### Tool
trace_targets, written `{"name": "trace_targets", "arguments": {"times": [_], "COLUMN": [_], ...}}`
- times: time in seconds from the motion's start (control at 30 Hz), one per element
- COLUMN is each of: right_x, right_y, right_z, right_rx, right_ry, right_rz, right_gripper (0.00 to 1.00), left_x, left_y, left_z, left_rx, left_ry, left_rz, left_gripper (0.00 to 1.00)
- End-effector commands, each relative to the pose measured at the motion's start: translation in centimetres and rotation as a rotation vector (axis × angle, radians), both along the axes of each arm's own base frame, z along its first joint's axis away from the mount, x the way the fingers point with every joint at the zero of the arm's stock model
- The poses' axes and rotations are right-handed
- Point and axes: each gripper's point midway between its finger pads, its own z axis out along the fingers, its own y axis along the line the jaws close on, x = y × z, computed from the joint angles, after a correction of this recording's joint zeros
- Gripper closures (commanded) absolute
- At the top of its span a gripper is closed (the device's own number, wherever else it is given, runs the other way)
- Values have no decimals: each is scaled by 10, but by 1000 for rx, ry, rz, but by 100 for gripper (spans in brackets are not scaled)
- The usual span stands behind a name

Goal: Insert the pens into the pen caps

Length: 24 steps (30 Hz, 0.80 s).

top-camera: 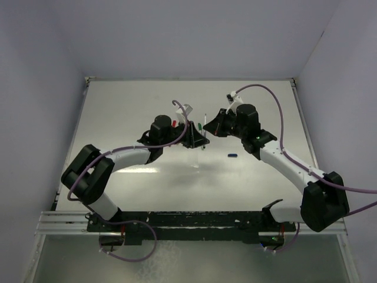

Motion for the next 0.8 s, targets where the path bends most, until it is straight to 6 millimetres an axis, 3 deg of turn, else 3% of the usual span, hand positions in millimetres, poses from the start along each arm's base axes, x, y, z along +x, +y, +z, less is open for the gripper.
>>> {"name": "trace_targets", "arguments": {"times": [0.0, 0.1, 0.23, 0.33, 0.47, 0.5, 0.53, 0.6, 0.77], "right_x": [-5, -6, -9, -12, -17, -17, -17, -15, -8], "right_y": [6, 7, 8, 7, 6, 5, 3, -3, -33], "right_z": [22, 22, 17, 14, 13, 14, 16, 22, 36], "right_rx": [60, 63, 50, 43, 28, 23, 15, -5, -60], "right_ry": [-50, -52, -34, -29, -34, -44, -51, -74, -97], "right_rz": [34, 40, 60, 66, 84, 87, 80, 57, -116], "right_gripper": [100, 100, 100, 100, 100, 95, 83, 67, 55], "left_x": [11, 12, 14, 16, 18, 18, 18, 17, 17], "left_y": [-11, -11, -10, -9, -8, -8, -7, -4, 12], "left_z": [27, 25, 24, 23, 18, 15, 12, 6, -17], "left_rx": [-75, -79, -81, -76, -51, -41, -31, -11, 102], "left_ry": [-63, -58, -50, -45, -32, -26, -18, -9, 24], "left_rz": [4, 12, 31, 50, 56, 56, 60, 69, 124], "left_gripper": [73, 90, 90, 100, 100, 100, 100, 100, 100]}}
